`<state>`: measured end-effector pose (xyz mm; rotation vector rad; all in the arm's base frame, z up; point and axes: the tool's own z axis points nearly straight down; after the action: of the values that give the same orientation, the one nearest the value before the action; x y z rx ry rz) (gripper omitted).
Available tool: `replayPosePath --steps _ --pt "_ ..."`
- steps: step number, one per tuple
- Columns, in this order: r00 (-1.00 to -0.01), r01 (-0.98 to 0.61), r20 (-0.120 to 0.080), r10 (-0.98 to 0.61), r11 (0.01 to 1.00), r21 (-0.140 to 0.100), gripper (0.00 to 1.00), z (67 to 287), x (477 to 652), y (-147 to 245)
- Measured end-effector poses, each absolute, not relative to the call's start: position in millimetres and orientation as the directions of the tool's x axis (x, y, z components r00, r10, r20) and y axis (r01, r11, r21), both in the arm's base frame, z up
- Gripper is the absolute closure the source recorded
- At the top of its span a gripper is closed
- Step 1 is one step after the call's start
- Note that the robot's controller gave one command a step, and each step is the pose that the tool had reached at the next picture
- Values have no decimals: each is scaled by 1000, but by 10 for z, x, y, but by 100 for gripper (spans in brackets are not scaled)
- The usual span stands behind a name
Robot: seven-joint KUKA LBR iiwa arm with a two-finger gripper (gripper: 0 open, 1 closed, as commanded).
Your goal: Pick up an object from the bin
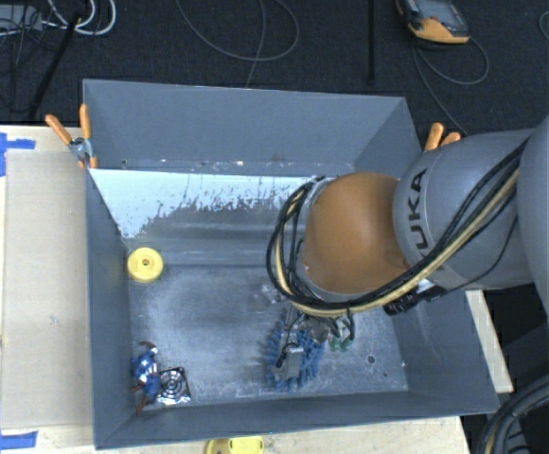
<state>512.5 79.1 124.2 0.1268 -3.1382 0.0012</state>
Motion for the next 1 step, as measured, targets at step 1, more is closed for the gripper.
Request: replayPosePath --steps 1 --pt "-970 -245 0 -245 970 0 0 1051 4883 497"
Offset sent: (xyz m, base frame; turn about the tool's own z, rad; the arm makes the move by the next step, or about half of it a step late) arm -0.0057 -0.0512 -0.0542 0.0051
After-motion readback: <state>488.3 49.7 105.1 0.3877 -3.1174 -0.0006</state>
